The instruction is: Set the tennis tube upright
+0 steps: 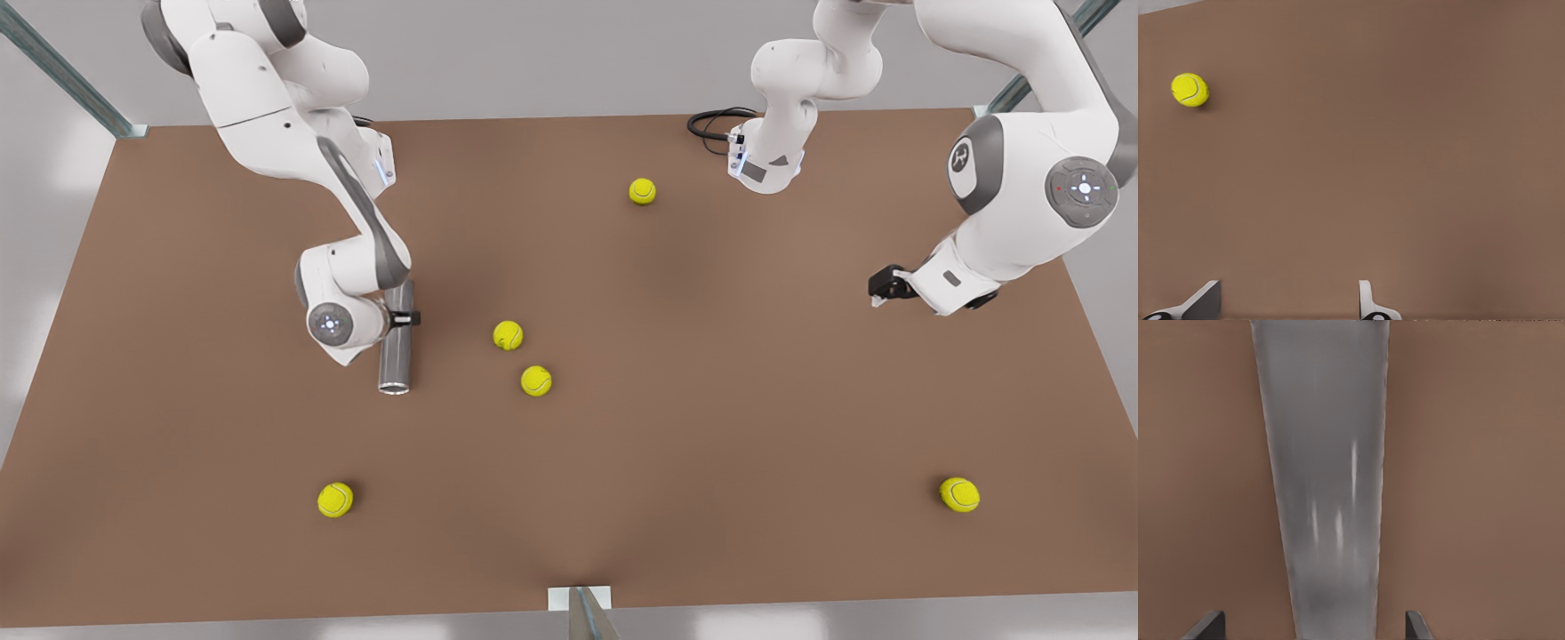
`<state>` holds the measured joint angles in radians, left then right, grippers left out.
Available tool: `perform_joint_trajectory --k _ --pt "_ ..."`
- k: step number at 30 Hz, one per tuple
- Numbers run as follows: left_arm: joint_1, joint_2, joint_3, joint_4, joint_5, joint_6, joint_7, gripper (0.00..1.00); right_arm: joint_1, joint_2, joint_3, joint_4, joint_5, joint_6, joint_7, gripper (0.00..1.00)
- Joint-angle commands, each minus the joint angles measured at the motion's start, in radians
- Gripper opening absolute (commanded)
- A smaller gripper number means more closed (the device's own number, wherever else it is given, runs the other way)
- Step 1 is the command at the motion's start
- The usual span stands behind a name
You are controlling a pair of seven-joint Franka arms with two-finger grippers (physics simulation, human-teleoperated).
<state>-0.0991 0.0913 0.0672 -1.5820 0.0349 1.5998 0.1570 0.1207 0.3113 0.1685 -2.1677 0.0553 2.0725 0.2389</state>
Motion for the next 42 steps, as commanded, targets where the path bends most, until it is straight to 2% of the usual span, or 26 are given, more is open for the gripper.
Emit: perform_joint_trajectory --k 1,26,27,28,31,35,38,39,42 --pt "0.001 -0.001 0.000 0.000 0.005 0.003 0.012 1.00 -0.001 0.015 0.000 -0.001 -0.003 0.097 0.131 1.00" --pt "-0.001 0.011 -0.001 0.000 0.002 -0.003 0.010 1.00 0.007 0.143 -0.004 -0.004 -0.003 0.118 0.079 1.00" --pt "-0.001 0.013 -0.001 0.000 0.002 -0.003 0.010 1.00 0.007 0.144 -0.006 -0.004 -0.003 0.124 0.076 0.99" --pt "-0.001 0.013 -0.001 -0.001 0.002 -0.003 0.010 1.00 0.007 0.152 -0.006 -0.003 -0.003 0.126 0.076 0.82" --pt "-0.001 0.013 -0.001 -0.001 0.002 -0.003 0.010 1.00 0.007 0.152 -0.007 0.000 -0.003 0.126 0.074 0.66" --pt "-0.001 0.013 -0.001 -0.001 0.002 -0.005 0.010 1.00 0.008 0.150 -0.006 0.037 -0.003 0.090 0.074 0.65" --pt "-0.001 0.013 -0.001 0.000 0.002 -0.005 0.010 1.00 0.008 0.150 -0.007 0.101 -0.003 0.032 -0.091 0.65" --pt "-0.001 0.013 -0.001 0.000 0.002 -0.005 0.010 1.00 0.022 0.152 -0.007 0.170 -0.003 -0.015 -0.220 0.66" --pt "-0.001 0.013 -0.001 0.000 0.002 -0.005 0.010 1.00 0.112 0.232 -0.009 0.454 -0.003 -0.224 -0.271 0.66"
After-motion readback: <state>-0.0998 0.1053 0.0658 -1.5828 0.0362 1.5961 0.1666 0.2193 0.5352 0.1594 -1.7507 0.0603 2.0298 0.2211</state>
